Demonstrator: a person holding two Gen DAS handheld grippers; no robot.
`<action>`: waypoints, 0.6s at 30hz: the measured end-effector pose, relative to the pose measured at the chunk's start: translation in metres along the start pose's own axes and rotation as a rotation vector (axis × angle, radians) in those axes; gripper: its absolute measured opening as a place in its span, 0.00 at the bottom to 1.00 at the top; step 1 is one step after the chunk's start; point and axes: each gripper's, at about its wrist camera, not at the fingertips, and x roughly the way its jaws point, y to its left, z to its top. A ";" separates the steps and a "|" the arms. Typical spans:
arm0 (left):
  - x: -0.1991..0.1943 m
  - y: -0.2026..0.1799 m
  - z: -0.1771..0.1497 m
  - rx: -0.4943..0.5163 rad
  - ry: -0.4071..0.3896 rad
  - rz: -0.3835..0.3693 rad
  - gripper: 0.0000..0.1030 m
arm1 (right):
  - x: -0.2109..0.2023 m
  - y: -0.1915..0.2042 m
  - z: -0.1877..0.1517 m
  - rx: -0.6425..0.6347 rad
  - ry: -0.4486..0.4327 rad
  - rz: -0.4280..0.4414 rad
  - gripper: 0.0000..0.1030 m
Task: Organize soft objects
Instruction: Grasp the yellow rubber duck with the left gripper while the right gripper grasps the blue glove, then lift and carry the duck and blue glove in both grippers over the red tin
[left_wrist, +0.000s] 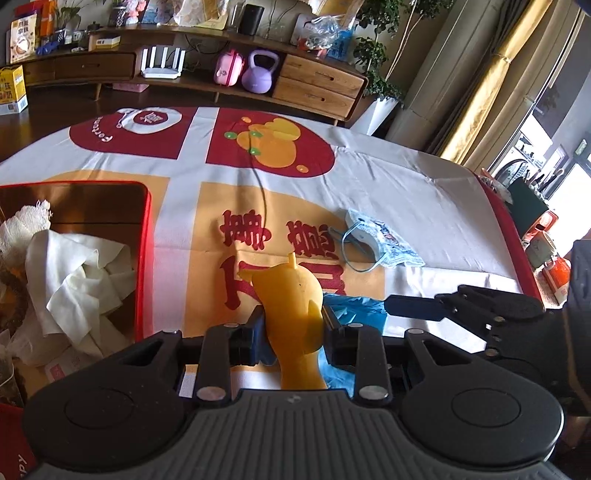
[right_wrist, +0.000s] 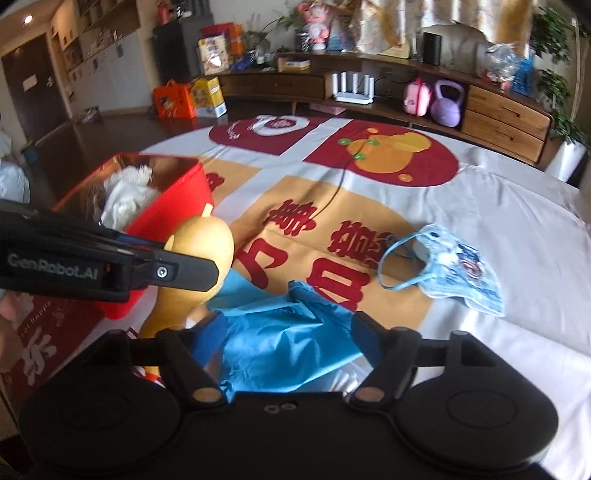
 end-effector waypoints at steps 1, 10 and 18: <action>0.001 0.001 0.000 -0.002 0.002 0.002 0.29 | 0.005 0.001 0.000 -0.008 0.012 -0.004 0.76; 0.011 0.007 -0.002 -0.007 0.020 0.002 0.29 | 0.030 0.010 -0.007 -0.042 0.069 -0.039 0.46; 0.010 0.008 -0.004 -0.006 0.015 0.012 0.29 | 0.020 0.020 -0.007 -0.052 0.044 -0.081 0.00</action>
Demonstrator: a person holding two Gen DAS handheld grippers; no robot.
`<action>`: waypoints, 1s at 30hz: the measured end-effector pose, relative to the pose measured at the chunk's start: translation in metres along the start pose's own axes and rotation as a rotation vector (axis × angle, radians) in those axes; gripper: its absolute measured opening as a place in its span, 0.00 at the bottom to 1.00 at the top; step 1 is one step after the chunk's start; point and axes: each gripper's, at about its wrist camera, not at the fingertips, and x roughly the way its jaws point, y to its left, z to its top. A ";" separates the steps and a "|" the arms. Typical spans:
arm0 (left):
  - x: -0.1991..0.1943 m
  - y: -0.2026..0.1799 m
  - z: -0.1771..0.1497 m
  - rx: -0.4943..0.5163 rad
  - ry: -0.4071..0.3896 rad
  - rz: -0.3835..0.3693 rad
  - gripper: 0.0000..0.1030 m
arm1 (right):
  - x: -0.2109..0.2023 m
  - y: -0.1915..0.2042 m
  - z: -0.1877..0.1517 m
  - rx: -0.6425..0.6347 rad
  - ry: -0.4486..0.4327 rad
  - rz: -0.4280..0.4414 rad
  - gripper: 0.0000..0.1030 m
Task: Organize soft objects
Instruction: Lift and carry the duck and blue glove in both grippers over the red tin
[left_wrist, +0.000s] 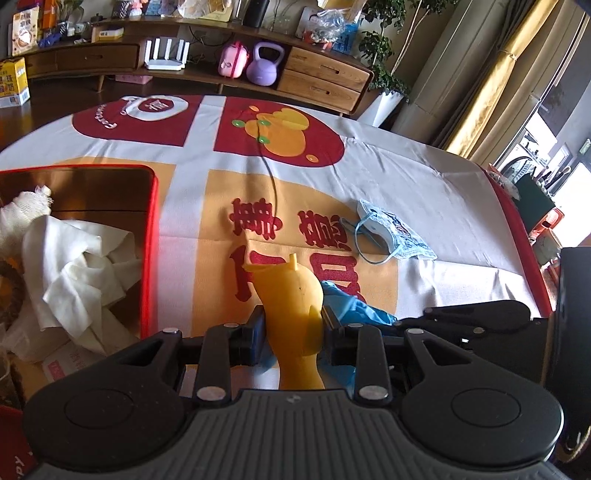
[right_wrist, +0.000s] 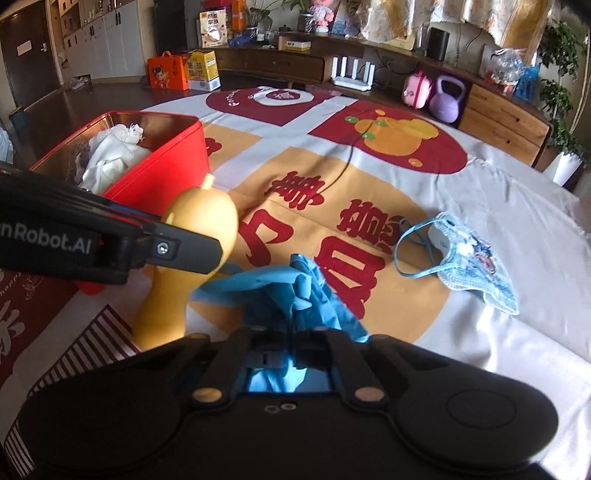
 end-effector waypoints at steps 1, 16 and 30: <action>-0.002 0.002 0.000 -0.003 -0.002 0.001 0.29 | -0.003 -0.001 0.000 0.010 -0.007 -0.002 0.00; -0.053 0.016 0.000 -0.035 -0.047 0.012 0.29 | -0.075 -0.013 0.011 0.154 -0.098 0.053 0.00; -0.119 0.037 0.007 -0.033 -0.076 0.047 0.29 | -0.133 0.031 0.039 0.102 -0.130 0.132 0.00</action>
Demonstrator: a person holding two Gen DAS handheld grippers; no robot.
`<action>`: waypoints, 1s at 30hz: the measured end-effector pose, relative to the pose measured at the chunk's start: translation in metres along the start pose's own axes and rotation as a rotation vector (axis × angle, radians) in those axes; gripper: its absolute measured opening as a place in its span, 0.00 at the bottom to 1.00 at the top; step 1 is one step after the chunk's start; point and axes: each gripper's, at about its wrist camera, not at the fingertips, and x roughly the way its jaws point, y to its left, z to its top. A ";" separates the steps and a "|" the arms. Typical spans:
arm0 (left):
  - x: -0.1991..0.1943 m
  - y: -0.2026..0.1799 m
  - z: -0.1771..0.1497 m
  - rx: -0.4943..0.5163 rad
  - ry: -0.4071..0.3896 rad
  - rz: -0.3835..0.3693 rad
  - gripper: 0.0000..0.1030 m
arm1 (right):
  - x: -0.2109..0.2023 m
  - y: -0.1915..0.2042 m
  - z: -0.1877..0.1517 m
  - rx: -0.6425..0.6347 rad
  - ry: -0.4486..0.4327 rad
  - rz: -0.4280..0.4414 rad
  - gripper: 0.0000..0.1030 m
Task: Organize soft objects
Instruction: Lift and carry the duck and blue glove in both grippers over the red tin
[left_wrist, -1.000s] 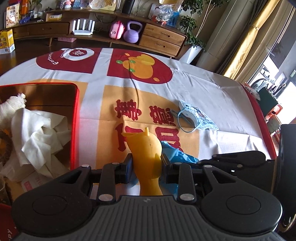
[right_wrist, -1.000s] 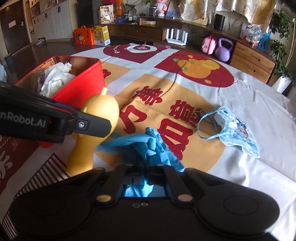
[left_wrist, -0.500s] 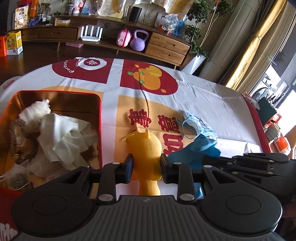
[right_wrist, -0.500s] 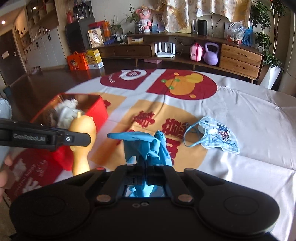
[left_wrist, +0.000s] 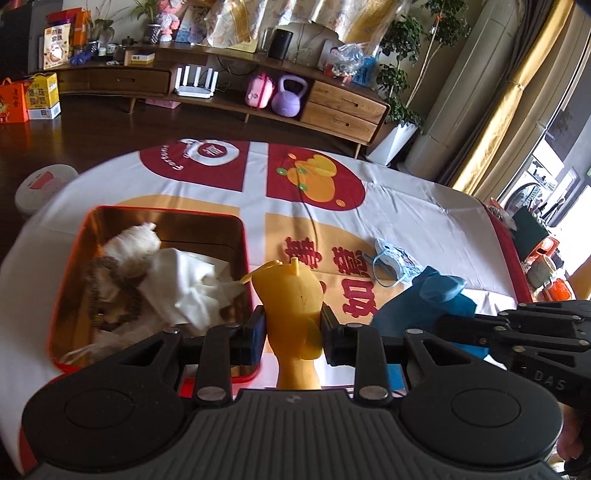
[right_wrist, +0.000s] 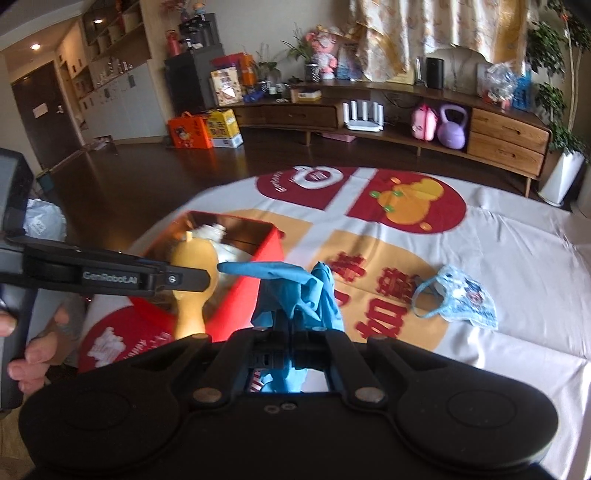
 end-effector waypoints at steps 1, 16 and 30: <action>-0.004 0.003 0.001 -0.002 -0.002 0.003 0.29 | -0.002 0.004 0.003 -0.006 -0.004 0.006 0.00; -0.052 0.053 0.019 0.004 -0.060 0.091 0.29 | 0.021 0.065 0.036 -0.083 -0.010 0.081 0.01; -0.025 0.108 0.029 0.016 0.003 0.207 0.29 | 0.094 0.099 0.055 -0.128 0.033 0.081 0.02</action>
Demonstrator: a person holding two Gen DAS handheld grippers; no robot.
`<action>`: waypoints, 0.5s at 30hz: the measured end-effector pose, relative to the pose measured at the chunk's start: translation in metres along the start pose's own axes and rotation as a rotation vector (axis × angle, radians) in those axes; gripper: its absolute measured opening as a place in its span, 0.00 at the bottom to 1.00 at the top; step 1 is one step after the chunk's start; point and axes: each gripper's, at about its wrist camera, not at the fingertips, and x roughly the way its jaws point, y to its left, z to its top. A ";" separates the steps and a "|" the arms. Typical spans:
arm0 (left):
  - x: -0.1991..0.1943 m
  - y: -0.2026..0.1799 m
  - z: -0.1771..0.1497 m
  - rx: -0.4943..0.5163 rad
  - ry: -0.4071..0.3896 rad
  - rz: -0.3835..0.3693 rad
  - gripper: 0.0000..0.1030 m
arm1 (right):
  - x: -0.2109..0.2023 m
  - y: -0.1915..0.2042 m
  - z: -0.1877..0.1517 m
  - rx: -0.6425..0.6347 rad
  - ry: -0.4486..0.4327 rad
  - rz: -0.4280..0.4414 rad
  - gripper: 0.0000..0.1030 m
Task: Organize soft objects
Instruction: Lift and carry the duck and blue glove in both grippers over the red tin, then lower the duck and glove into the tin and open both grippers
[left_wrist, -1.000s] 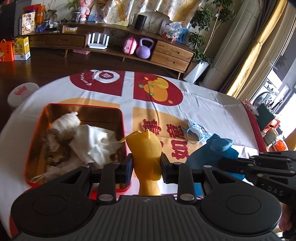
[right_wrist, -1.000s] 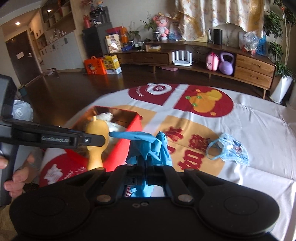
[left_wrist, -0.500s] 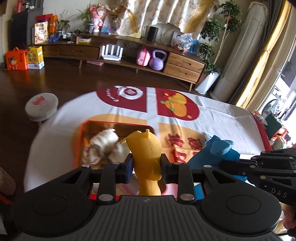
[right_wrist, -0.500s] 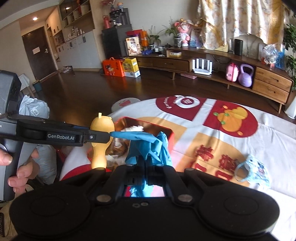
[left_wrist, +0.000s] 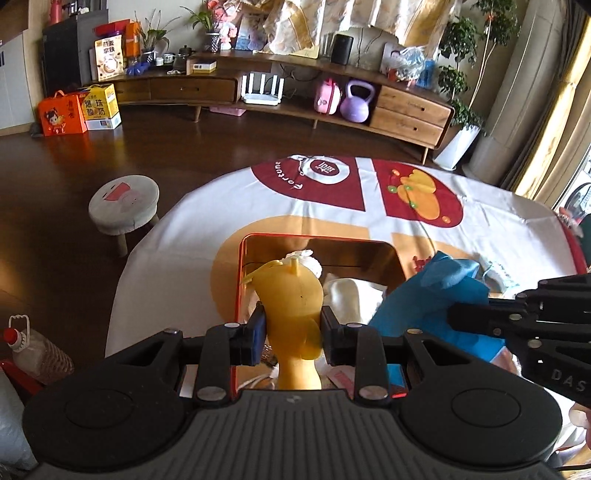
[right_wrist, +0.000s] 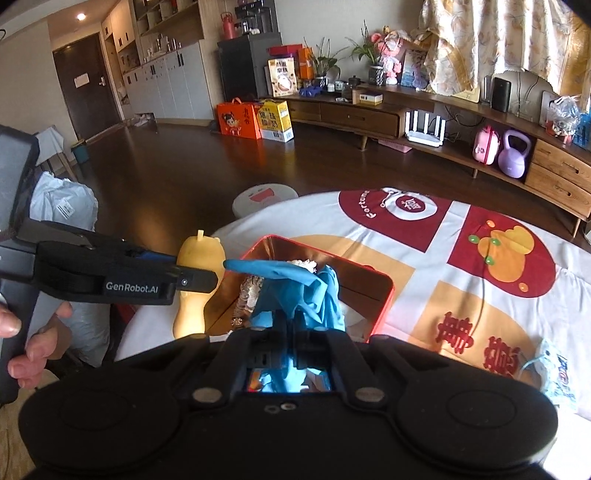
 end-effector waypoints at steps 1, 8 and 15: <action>0.004 0.001 0.000 0.003 0.006 0.000 0.29 | 0.006 0.000 0.000 -0.002 0.007 -0.005 0.02; 0.031 0.000 -0.002 0.013 0.041 0.000 0.29 | 0.041 -0.007 -0.010 0.021 0.064 -0.012 0.03; 0.056 -0.006 -0.005 0.031 0.064 0.004 0.29 | 0.059 -0.006 -0.025 0.021 0.118 -0.003 0.05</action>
